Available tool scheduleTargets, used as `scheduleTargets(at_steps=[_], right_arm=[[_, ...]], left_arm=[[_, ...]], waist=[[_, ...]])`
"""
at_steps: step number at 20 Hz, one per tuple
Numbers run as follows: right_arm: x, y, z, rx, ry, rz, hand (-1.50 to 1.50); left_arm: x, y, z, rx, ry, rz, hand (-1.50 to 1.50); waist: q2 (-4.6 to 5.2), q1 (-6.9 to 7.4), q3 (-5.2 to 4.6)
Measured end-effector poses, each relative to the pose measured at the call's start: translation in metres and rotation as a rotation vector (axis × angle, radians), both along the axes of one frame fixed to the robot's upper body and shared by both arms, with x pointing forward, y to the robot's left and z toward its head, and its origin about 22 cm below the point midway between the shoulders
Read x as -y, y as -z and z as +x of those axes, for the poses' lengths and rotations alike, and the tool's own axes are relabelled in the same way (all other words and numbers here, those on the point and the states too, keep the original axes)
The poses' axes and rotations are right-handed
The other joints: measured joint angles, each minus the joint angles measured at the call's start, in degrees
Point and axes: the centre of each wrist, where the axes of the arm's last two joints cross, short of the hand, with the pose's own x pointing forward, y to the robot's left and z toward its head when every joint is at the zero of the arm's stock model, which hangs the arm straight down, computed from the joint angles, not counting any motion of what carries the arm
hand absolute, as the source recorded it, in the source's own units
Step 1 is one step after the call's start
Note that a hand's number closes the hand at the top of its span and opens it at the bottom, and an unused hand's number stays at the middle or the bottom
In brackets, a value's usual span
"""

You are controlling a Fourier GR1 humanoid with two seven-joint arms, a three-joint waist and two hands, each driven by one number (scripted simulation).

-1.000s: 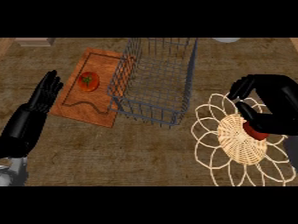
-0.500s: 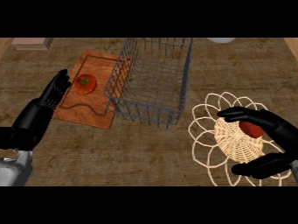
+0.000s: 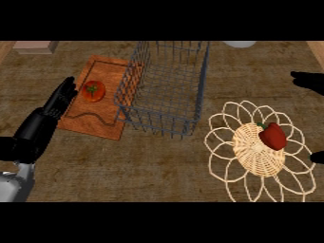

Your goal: Pick the bell pepper from the placemat and place it in the basket

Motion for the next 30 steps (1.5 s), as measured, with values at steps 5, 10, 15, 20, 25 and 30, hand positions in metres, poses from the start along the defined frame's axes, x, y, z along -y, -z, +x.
scheduleTargets(at_steps=[5,10,15,20,25,30], right_arm=[[0.007,-0.043,-0.004,-0.129,0.009,-0.255,-1.50],[0.020,-0.064,-0.007,-0.255,-0.008,-0.357,-1.50],[0.044,-0.075,-0.016,-0.285,-0.001,-0.359,-1.50],[0.058,-0.073,-0.012,-0.267,0.037,-0.356,-1.50],[0.055,-0.051,-0.007,-0.277,0.043,-0.301,-1.50],[0.054,-0.011,0.003,-0.292,0.031,-0.240,-1.50]], left_arm=[[0.004,0.002,0.006,-0.001,0.005,-0.001,0.00],[0.003,0.004,0.003,0.002,0.007,0.000,0.00],[0.008,0.006,0.001,0.005,0.009,-0.001,0.00],[0.001,0.005,0.009,0.010,0.012,-0.001,0.00],[0.006,0.000,0.008,0.008,0.016,-0.004,0.00],[0.005,-0.001,0.010,0.014,0.021,-0.004,0.00]], waist=[[0.14,0.10,0.00],[0.21,0.49,0.09],[0.21,0.43,0.13],[0.30,0.73,0.15],[0.31,0.89,0.16],[0.37,1.03,0.16]])
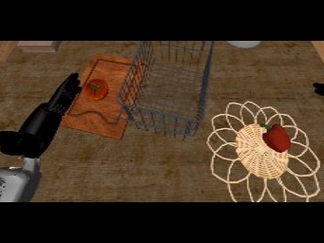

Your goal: Pick the bell pepper from the placemat and place it in the basket

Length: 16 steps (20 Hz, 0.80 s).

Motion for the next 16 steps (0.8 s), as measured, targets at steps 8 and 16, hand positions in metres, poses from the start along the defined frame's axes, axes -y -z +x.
scheduleTargets(at_steps=[8,16], right_arm=[[-0.003,0.062,0.016,0.022,-0.005,0.035,-1.50],[-0.006,0.092,0.024,0.040,-0.022,0.040,-1.50]], left_arm=[[0.003,0.002,-0.004,0.000,-0.006,0.006,0.00],[-0.001,0.004,-0.004,-0.009,-0.006,-0.001,0.00]], waist=[[0.03,0.08,0.04],[-0.04,-0.12,0.00]])
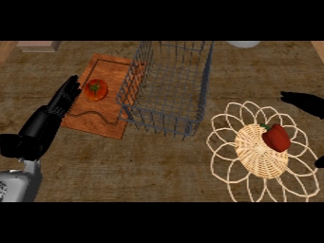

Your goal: Pick the bell pepper from the placemat and place it in the basket

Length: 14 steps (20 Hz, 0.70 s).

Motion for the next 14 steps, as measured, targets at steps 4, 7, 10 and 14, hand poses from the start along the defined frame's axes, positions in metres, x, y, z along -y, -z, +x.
scheduleTargets(at_steps=[4,7,10,14], right_arm=[[-0.001,0.007,0.000,-0.001,-0.019,0.028,-1.50],[-0.008,0.006,0.003,0.000,-0.029,0.040,-1.50],[-0.005,0.011,-0.001,-0.003,-0.025,0.027,-1.50],[-0.010,0.010,-0.004,0.000,-0.021,-0.010,-1.50]], left_arm=[[0.001,-0.001,-0.001,0.003,0.004,0.000,0.00],[0.001,0.003,0.003,0.003,-0.004,0.001,0.00],[0.000,0.006,-0.005,-0.001,0.000,0.000,0.00],[0.001,-0.001,-0.002,-0.001,-0.004,0.003,0.00]], waist=[[-0.02,-0.05,0.00],[-0.02,-0.11,-0.01],[-0.05,-0.09,-0.03],[-0.05,-0.15,-0.02]])
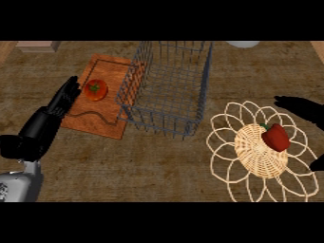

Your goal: Pick the bell pepper from the placemat and place it in the basket

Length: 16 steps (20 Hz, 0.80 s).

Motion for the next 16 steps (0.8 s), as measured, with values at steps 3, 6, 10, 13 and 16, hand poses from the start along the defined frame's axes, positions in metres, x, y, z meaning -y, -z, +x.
scheduleTargets(at_steps=[3,6,10,13,16], right_arm=[[-0.003,0.003,0.002,0.003,0.002,-0.023,-1.50],[-0.009,0.010,-0.001,0.003,-0.001,-0.043,-1.50],[-0.012,0.018,0.000,0.003,-0.005,-0.061,-1.50],[-0.025,0.024,0.006,-0.004,0.004,-0.071,-1.50],[-0.027,0.037,0.010,-0.009,0.014,-0.085,-1.50]], left_arm=[[0.003,-0.004,-0.001,0.003,-0.001,-0.004,0.00],[-0.001,-0.004,0.000,0.006,-0.003,0.002,0.00],[-0.003,-0.003,0.000,0.002,-0.003,0.001,0.00],[-0.001,-0.004,-0.001,0.002,0.005,0.003,0.00],[0.004,-0.003,0.004,0.006,0.004,0.002,0.00]], waist=[[0.00,0.06,0.00],[0.00,0.02,0.00],[0.01,0.05,0.00],[0.01,0.11,0.00],[0.05,0.12,0.01]])
